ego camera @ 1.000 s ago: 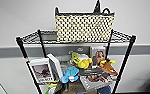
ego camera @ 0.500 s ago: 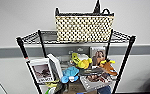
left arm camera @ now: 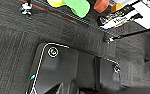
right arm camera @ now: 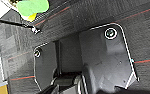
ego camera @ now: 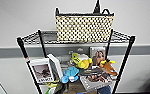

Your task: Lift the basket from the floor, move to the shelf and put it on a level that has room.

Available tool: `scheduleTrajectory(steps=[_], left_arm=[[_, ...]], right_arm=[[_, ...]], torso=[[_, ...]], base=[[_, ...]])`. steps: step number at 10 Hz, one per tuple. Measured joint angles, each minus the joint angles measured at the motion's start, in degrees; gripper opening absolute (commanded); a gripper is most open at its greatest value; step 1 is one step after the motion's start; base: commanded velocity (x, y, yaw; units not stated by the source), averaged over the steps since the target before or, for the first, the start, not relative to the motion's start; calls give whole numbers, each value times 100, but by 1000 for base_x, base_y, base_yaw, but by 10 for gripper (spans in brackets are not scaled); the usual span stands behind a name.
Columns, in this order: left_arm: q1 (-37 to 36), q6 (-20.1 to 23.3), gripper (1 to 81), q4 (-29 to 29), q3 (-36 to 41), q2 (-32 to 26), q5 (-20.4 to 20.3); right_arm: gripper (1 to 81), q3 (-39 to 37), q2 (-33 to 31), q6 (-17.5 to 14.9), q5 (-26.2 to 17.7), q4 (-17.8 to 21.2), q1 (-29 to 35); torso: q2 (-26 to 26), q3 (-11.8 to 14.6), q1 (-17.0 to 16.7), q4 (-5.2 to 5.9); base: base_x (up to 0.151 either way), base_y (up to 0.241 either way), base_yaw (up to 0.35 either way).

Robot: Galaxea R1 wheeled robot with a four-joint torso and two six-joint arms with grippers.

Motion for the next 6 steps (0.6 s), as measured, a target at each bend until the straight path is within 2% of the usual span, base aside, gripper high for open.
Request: scheduleTrajectory(steps=[6], left_arm=[[284, 2, 811, 227, -1381, 1168, -11]], right_arm=[[811, -1221, 936, -99, 44, -173, -349]], torso=[[-6, 2, -2, 0]], base=[[0, 0, 0]])
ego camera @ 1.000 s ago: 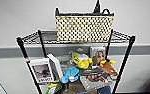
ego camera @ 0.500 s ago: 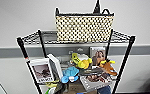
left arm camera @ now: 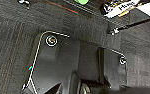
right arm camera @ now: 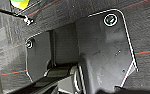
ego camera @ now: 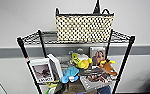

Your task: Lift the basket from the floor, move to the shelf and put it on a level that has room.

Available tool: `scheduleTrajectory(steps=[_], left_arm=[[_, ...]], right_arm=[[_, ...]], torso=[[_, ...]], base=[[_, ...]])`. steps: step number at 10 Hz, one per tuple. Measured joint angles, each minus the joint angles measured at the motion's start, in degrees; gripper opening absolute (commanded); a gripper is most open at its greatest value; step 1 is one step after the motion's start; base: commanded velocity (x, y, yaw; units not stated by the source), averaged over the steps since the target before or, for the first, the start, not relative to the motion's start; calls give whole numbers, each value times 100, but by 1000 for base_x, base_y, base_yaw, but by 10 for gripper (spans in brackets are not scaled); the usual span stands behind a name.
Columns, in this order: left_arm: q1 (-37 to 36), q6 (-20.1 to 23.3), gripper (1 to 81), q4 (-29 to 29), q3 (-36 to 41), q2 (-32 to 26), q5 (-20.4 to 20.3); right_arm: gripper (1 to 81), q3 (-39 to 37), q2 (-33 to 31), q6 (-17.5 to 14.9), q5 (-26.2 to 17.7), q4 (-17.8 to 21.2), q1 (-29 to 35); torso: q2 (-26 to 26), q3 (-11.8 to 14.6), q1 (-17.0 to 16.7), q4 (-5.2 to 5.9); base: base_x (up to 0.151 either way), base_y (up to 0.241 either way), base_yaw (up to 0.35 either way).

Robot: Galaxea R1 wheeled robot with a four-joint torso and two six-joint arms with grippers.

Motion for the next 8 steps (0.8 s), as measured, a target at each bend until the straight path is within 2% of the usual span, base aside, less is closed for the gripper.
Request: scheduleTrajectory(steps=[2, 5, 8], left_arm=[[63, 13, 811, 96, -439, 485, -5], [179, 13, 811, 138, -1230, 883, 15], [179, 16, 811, 223, -1974, 1445, 15]], right_arm=[[811, -458, 402, -17, 16, -83, -21], [811, -1154, 1026, -38, 44, -199, -141], [811, -1740, 1385, -46, 118, -268, -290]], torso=[[0, 0, 0, 0], [0, 0, -2, 0], [-2, 0, -5, 0]], base=[[0, 0, 0], [0, 0, 0], [0, 0, 0]])
